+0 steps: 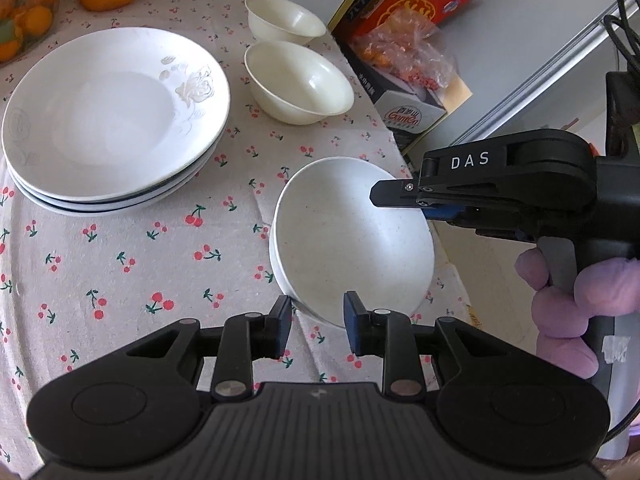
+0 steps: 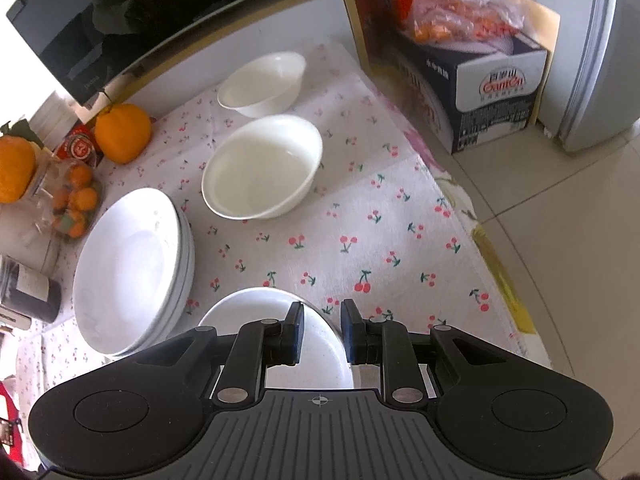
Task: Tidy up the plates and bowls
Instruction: 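Lower the white bowl onto the cloth beside the plates and open both grippers, then move both grippers to the cream bowl rim, then close both grippers on the cream bowl rim and lift it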
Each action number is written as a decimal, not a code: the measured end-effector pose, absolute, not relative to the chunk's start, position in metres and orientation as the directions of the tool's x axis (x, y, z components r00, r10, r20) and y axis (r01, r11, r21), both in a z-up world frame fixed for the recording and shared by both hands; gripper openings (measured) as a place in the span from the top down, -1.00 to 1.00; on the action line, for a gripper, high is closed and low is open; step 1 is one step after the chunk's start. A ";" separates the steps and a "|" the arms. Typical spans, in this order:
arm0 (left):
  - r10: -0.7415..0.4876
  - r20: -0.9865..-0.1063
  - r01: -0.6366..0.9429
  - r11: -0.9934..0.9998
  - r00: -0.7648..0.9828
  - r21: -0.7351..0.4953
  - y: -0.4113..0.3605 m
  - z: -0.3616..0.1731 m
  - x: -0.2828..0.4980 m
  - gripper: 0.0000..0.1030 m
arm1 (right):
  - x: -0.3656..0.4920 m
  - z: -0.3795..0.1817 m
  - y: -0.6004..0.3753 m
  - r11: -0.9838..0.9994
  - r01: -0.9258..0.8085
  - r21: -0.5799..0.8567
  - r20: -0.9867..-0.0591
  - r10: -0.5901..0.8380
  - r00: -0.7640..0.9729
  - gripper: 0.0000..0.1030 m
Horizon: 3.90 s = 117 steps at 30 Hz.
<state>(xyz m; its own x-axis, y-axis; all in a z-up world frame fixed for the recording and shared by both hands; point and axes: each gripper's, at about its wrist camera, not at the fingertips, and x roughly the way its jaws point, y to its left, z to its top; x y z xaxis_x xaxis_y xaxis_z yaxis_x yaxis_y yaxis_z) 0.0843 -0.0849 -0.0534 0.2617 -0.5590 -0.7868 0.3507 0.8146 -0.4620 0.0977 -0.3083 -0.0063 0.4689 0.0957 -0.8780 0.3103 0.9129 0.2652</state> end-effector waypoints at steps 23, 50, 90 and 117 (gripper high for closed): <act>-0.574 -0.782 0.429 0.787 0.243 -0.444 -0.085 -0.053 0.079 -0.15 | 0.103 -0.020 -0.312 0.885 0.337 0.321 -0.891 0.161 0.425 0.36; -0.568 -0.754 0.518 0.777 0.331 -0.358 -0.074 -0.019 0.076 -0.80 | 0.101 0.002 -0.316 0.866 0.316 0.388 -0.844 0.197 0.499 -0.43; -0.450 -0.657 0.438 0.877 0.605 -0.197 -0.070 -0.016 0.196 -0.66 | 0.146 -0.008 -0.344 0.780 0.407 0.476 -0.733 0.096 0.673 -0.69; -0.546 -0.730 0.459 0.816 0.411 -0.351 -0.098 -0.060 0.233 0.53 | 0.180 -0.067 -0.337 0.667 0.553 0.500 -0.792 0.095 0.603 0.34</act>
